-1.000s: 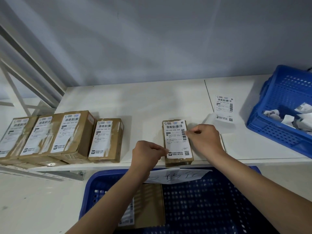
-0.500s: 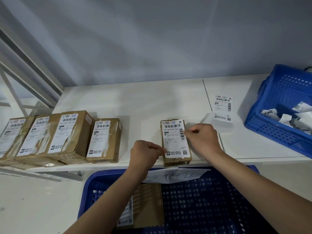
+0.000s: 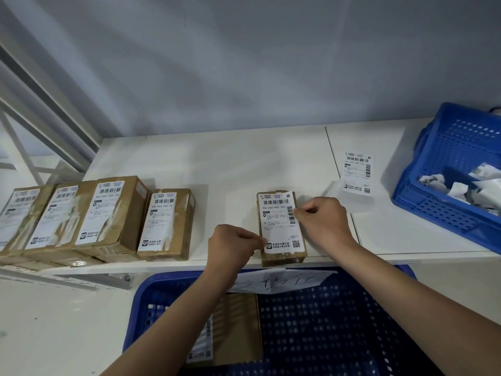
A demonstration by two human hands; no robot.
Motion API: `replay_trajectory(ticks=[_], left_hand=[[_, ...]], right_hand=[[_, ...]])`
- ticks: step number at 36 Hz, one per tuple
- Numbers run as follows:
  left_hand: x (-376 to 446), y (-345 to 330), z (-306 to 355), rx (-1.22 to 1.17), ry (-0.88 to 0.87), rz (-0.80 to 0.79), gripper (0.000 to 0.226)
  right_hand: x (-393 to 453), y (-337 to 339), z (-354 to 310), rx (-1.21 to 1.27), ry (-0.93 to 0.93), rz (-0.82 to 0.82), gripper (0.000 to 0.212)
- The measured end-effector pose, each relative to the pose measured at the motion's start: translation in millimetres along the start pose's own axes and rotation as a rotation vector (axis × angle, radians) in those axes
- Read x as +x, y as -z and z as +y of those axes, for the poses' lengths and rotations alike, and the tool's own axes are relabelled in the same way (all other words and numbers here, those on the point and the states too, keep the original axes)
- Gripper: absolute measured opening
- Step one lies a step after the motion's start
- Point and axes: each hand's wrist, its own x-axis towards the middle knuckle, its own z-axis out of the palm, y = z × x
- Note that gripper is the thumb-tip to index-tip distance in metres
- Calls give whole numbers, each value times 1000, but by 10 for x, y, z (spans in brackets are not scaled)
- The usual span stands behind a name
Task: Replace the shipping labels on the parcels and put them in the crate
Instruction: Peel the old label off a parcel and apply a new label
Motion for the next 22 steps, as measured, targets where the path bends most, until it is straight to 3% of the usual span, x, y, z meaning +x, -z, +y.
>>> replay_trajectory(ticks=[22], left_hand=[[22,-67,-69,9,-4,29,10]], right_hand=[[34,21,0,-3,-48,-18,12]])
